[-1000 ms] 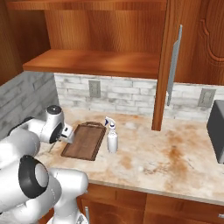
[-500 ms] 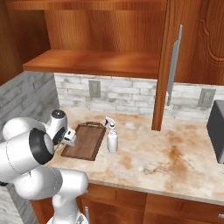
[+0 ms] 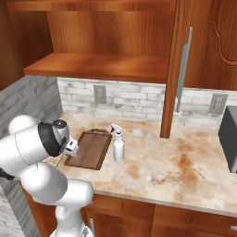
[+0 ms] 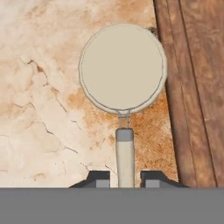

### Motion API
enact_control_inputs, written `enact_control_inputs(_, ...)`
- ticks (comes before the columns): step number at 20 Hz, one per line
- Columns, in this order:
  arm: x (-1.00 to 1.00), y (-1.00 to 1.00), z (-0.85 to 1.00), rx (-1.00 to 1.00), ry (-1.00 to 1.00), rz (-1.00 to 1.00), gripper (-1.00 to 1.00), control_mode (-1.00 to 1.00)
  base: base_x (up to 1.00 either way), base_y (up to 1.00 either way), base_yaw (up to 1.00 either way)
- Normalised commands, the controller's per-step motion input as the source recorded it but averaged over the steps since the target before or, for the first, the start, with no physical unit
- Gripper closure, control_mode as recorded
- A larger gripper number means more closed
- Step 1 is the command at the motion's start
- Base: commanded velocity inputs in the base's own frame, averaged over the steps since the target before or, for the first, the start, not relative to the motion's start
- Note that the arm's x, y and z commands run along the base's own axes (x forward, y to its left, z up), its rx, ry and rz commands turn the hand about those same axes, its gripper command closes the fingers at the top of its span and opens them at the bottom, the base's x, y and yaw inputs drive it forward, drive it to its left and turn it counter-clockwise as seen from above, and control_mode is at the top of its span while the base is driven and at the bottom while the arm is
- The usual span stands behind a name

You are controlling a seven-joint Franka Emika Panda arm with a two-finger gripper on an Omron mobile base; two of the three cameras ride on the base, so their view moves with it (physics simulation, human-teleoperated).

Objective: Grab the spray bottle from the cabinet, then place it next to the cutting board for sanitizing. Then grab the dish brush from the countertop next to the sink and place it next to the cutting board.

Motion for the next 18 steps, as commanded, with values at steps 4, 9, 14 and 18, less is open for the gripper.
enact_control_inputs(4, 0.16, 0.15, -0.29, -0.02, 0.00, 0.00, -1.00, -1.00, 0.00, 0.00, 0.00)
enact_control_inputs(9, -0.02, 0.00, 0.11, 0.00, 0.00, 0.00, -1.00, -1.00, 0.00, 0.00, 0.00)
enact_control_inputs(14, -0.24, -0.03, 0.50, 0.01, -0.01, -0.01, -1.00, -1.00, 0.00, 0.00, 0.00)
enact_control_inputs(18, -0.34, -0.23, 0.65, 0.06, -0.09, 0.00, -1.00, -1.00, 0.00, 0.00, 0.00)
